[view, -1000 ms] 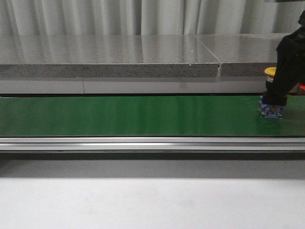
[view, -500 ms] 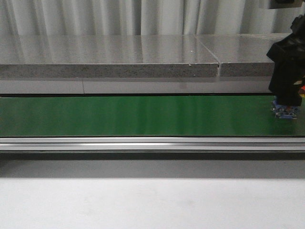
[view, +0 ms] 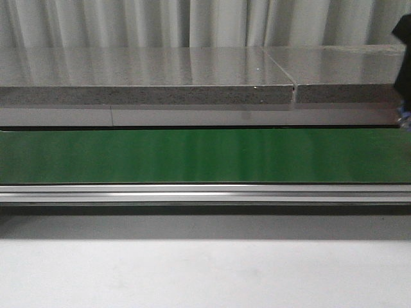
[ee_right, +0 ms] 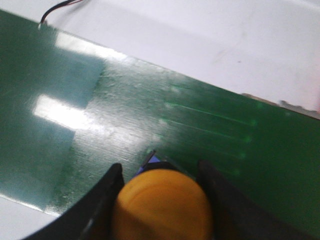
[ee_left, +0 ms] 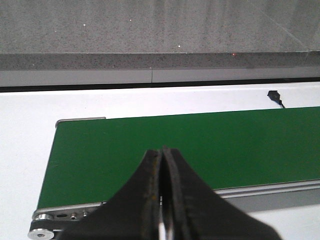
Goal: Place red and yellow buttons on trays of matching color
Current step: 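Carry the yellow button into the yellow tray and release it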
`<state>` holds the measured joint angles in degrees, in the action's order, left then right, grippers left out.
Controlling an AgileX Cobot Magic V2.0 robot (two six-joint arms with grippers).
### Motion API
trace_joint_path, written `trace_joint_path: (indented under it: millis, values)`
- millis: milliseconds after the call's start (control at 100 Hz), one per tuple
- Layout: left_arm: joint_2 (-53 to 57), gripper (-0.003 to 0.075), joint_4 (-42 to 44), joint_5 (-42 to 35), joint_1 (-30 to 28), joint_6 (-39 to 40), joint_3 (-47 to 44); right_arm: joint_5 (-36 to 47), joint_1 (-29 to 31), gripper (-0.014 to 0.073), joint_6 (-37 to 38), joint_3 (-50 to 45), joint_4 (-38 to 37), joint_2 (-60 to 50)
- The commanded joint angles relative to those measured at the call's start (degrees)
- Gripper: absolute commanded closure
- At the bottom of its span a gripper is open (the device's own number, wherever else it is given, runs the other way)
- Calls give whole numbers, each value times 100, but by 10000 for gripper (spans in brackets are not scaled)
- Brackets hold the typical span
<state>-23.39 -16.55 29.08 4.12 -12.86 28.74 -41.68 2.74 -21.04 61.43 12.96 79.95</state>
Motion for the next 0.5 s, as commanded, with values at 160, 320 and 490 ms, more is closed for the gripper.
trace_joint_path:
  millis: [160,320,490]
  values:
    - [-25,739,-84,-426,52,4,155,-141,1583,494,470,162,49,-1054]
    - [-25,739,-84,-426,52,4,155,-152,2958,494,1027,16,3,-1197]
    - [-25,739,-84,-426,52,4,155,563,3866,494,1515,-444,3,-1171]
